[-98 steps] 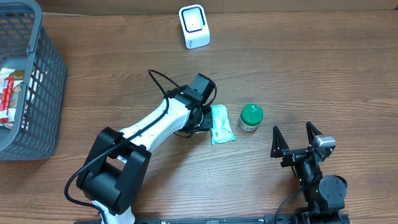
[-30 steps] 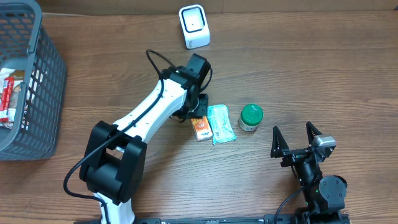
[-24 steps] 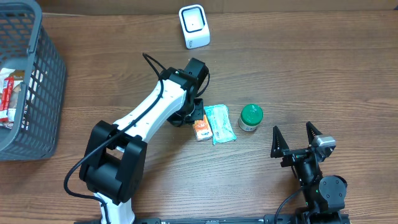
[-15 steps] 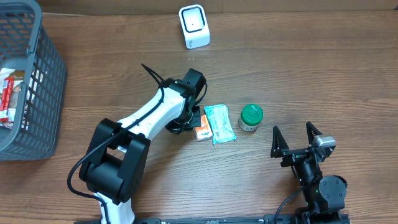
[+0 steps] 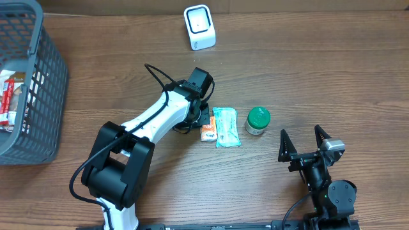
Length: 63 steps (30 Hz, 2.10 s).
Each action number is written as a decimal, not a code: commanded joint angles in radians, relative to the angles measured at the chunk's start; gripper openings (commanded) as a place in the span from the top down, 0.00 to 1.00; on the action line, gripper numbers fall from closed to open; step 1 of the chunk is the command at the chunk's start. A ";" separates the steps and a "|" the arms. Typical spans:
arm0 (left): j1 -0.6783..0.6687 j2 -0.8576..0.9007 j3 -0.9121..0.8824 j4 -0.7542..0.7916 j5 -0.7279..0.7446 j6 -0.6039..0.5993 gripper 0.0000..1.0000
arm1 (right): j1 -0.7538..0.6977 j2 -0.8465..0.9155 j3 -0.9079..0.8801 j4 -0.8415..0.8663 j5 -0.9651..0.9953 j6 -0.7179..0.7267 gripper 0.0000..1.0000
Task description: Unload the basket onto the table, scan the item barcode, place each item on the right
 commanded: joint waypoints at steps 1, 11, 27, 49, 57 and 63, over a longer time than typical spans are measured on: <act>0.003 -0.016 -0.006 0.004 0.027 -0.012 0.94 | -0.003 -0.009 -0.011 0.003 0.010 0.004 0.00; 0.077 -0.018 0.155 -0.115 0.027 0.054 0.96 | -0.003 -0.009 -0.011 0.003 0.010 0.004 0.00; 0.434 -0.018 1.028 -0.542 -0.345 0.533 0.78 | -0.003 -0.009 -0.011 0.003 0.010 0.004 0.00; 1.133 0.060 1.133 -0.452 -0.169 0.651 0.32 | -0.003 -0.009 -0.011 0.003 0.010 0.004 0.00; 1.201 0.238 1.035 -0.430 -0.098 0.801 0.32 | -0.003 -0.009 -0.011 0.003 0.010 0.004 0.00; 1.225 0.388 1.029 -0.446 -0.098 0.893 0.26 | -0.003 -0.009 -0.011 0.003 0.010 0.004 0.00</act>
